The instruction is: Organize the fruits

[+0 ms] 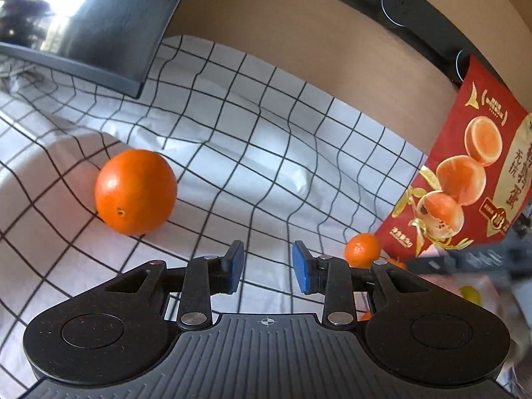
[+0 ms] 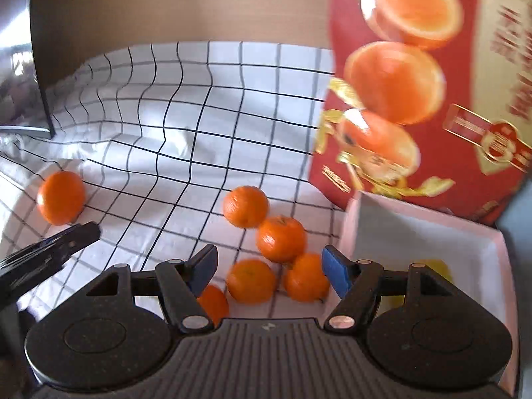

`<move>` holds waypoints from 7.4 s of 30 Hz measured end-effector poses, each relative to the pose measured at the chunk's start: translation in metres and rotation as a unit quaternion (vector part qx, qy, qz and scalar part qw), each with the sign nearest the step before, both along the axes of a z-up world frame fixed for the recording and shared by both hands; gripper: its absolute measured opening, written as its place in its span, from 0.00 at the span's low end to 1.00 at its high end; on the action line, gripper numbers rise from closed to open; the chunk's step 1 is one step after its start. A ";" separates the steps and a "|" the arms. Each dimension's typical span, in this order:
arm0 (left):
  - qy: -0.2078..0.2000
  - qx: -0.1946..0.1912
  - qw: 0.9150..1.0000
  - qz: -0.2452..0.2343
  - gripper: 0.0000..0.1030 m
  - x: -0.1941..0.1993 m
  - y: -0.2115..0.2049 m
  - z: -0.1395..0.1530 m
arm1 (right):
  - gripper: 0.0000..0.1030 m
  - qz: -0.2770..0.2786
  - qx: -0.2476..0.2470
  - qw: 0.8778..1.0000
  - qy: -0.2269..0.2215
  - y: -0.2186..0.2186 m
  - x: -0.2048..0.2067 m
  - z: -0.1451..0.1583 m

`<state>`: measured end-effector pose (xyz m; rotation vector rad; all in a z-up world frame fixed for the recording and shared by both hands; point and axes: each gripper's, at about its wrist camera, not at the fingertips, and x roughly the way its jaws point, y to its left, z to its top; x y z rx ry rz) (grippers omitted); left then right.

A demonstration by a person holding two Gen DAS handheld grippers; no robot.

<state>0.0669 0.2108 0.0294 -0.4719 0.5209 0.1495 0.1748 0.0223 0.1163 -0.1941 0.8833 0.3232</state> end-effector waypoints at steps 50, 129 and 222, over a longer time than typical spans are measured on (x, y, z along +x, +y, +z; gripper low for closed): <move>0.060 0.112 0.978 -0.165 0.54 0.032 -0.122 -0.010 | 0.68 0.022 0.072 0.994 -0.073 -0.160 -0.172 -0.072; 0.024 0.102 0.966 -0.235 0.47 -0.117 -0.159 0.003 | 0.94 0.039 0.062 0.997 -0.028 -0.192 -0.169 -0.080; -0.073 0.005 0.970 -0.234 0.46 -0.030 -0.191 0.054 | 0.47 0.003 0.022 0.997 -0.069 -0.231 -0.195 -0.038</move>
